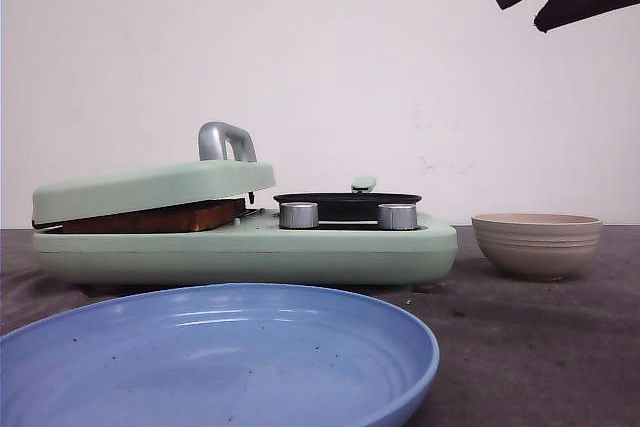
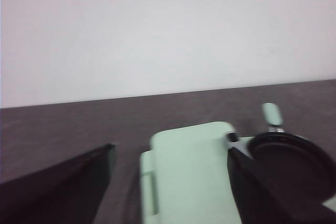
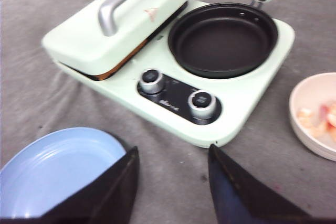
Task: Make breakfast with bread and shrimp
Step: 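Release the lid handle and move the right gripper over the shrimp bowl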
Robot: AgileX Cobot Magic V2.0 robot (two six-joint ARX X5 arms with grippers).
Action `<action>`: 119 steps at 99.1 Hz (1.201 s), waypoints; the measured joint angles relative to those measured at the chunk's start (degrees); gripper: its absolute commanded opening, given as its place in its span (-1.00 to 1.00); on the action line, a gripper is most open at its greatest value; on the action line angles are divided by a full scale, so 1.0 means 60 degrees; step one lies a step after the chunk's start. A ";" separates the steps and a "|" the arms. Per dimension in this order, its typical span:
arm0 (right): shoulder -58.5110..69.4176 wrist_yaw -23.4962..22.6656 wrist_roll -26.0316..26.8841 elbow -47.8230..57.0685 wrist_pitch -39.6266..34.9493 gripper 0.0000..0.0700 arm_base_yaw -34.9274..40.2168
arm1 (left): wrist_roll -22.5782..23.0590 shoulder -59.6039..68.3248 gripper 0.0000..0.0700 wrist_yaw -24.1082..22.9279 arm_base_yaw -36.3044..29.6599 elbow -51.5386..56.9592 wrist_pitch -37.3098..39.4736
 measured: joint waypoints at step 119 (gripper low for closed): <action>0.5679 -0.0885 0.0353 0.4564 -0.1526 -0.17 -0.5304 | -0.0889 -0.2954 0.13 -0.0310 0.0357 -0.2685 0.0047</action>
